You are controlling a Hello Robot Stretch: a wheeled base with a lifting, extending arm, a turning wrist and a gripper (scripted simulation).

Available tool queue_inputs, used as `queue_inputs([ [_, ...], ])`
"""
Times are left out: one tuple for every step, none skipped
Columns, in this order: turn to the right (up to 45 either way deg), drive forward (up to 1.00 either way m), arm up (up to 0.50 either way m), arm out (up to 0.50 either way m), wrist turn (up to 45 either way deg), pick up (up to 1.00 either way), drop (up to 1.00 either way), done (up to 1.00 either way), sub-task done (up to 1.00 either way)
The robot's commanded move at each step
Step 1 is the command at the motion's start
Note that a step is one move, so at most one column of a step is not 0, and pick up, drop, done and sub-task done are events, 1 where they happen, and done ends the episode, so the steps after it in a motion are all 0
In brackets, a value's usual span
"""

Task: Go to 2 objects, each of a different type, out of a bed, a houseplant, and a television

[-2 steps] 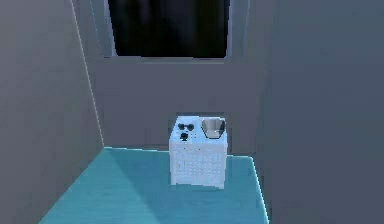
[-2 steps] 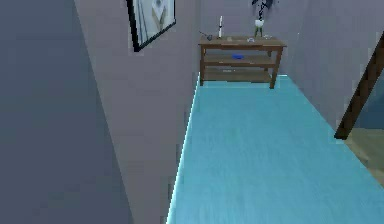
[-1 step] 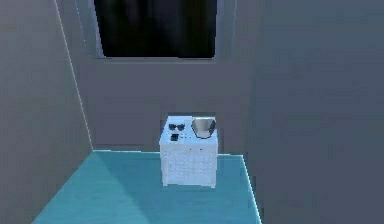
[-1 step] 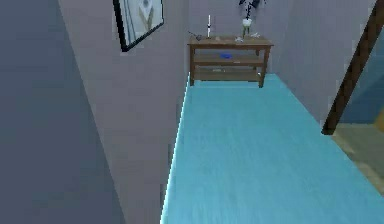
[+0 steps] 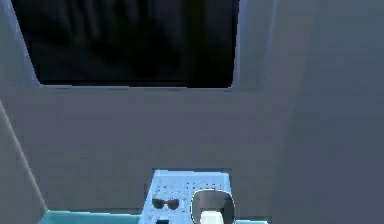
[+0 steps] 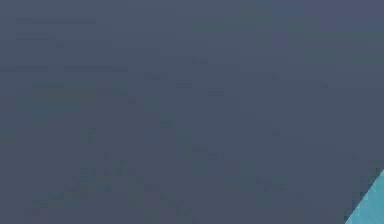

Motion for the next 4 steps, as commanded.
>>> queue_inputs([
  [-12.0, 0.00, 0.00, 0.00, 0.0, 0.00, 0.00, 0.00, 0.00],
  [0.0, 0.00, 0.00, 0.00, 0.0, 0.00, 0.00, 0.00, 1.00],
  [-45.0, 0.00, 0.00, 0.00, 0.0, 0.00, 0.00, 0.00, 0.00],
  [-45.0, 0.00, 0.00, 0.00, 0.0, 0.00, 0.00, 0.00, 0.00],
])
